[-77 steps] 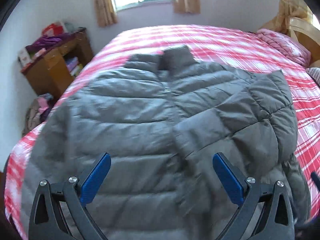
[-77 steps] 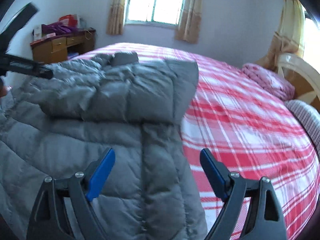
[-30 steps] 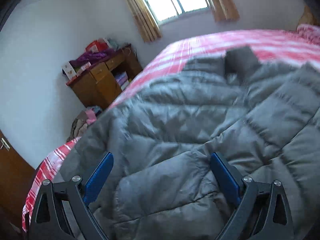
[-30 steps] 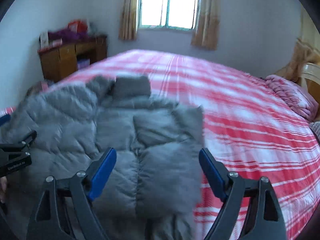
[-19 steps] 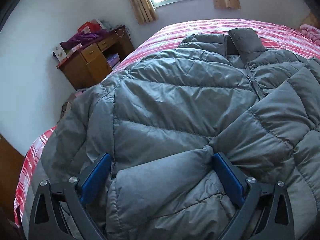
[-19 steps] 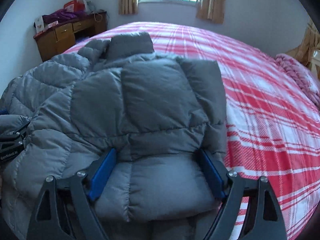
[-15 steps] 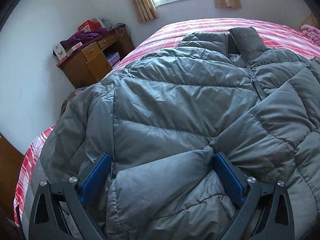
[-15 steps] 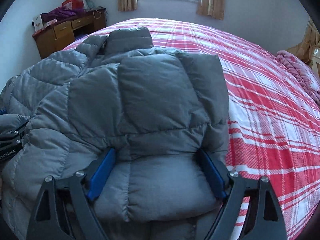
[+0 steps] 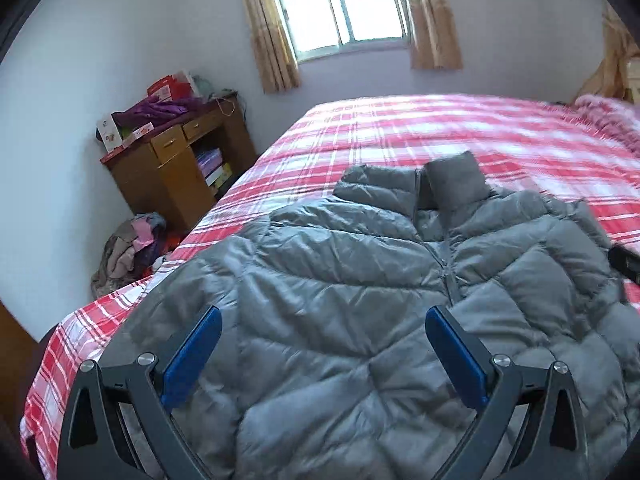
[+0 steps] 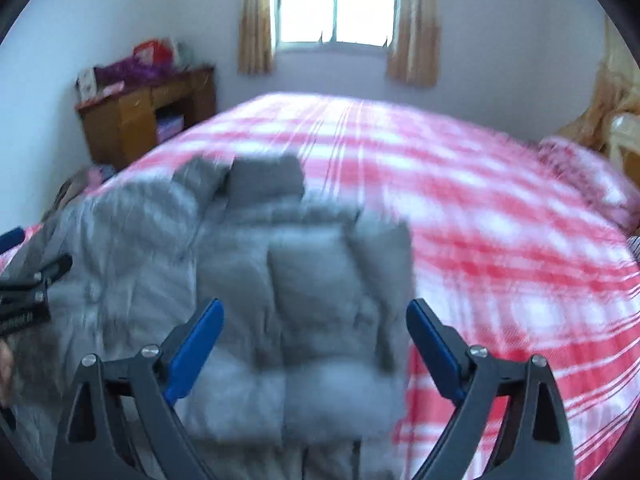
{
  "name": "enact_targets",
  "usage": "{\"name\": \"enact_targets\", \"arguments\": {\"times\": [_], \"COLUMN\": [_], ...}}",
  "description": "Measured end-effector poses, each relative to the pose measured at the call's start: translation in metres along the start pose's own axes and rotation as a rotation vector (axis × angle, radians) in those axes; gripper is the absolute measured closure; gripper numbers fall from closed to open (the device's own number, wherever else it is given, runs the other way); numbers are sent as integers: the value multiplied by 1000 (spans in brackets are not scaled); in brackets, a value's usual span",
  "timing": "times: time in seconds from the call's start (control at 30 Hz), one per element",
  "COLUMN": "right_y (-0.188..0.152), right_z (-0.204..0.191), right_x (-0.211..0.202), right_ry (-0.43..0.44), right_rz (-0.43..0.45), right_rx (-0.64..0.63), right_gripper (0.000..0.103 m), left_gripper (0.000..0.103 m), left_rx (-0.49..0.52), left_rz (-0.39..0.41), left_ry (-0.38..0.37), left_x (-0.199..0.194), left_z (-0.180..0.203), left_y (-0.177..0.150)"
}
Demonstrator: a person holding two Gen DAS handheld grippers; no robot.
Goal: Fold large clothes
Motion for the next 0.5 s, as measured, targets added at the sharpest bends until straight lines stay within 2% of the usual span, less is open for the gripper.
{"name": "enact_targets", "arguments": {"times": [0.1, 0.2, 0.3, 0.5], "right_y": [8, -6, -32, -40], "right_z": [-1, -6, -3, 4], "right_x": [31, 68, 95, 109], "right_ry": [-22, -49, -37, -2], "right_rz": [-9, -60, -149, -214], "right_rx": [25, -16, -29, 14], "right_gripper": [10, 12, 12, 11], "left_gripper": [1, 1, 1, 1], "left_rx": [40, 82, 70, 68], "left_rz": [-39, -104, -129, -155], "left_ry": [44, 101, 78, 85], "left_x": [34, 65, 73, 82], "left_z": [14, 17, 18, 21], "left_y": [-9, -30, -35, -38]}}
Point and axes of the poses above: each gripper's, at about its wrist camera, not at the fingertips, and x roughly the way its jaws point, z to its right, y to its top, the point moved 8 cm from there along x, roughly the way its jaws point, and after that the axes turned 1 degree about z, right-handed, at the moved point
